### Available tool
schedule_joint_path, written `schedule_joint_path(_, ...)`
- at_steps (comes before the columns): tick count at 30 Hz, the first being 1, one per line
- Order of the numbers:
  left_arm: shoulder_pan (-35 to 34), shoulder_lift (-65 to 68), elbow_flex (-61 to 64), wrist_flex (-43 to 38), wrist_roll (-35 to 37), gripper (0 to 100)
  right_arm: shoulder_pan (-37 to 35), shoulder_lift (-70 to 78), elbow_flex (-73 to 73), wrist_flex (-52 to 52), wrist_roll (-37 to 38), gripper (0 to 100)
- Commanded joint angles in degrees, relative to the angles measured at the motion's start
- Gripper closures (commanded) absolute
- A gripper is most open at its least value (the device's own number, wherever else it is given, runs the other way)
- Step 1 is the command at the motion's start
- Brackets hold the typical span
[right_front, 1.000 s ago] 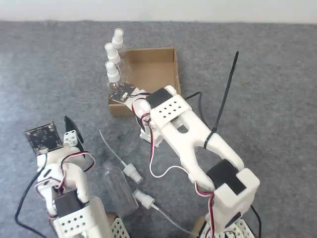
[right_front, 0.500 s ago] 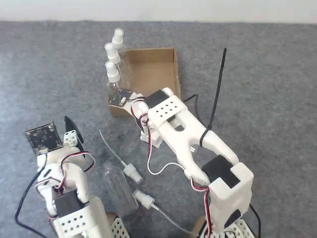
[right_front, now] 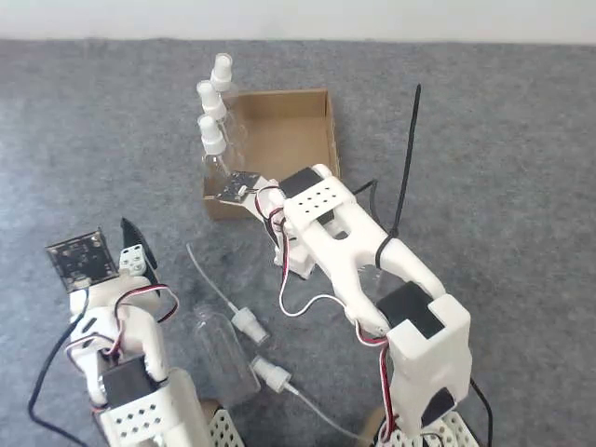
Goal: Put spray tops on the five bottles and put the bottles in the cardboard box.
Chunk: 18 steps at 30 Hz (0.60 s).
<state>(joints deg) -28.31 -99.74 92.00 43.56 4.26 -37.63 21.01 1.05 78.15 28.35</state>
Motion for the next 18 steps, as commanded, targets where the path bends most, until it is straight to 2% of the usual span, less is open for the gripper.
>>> schedule_joint_path(1, -0.26, -0.88, -0.84, -1.76, -0.53, 88, 0.75, -0.84, -3.25, 0.84, 3.78, 76.4)
schedule_joint_path(6, -0.26, -0.88, -0.75, -1.76, -0.53, 88, 0.66, -0.84, -3.25, 2.77, 6.59, 76.4)
schedule_joint_path(18, -0.26, -0.88, -0.75, -1.76, -0.53, 88, 0.84, -0.31, -3.16, 2.77, 6.68, 76.8)
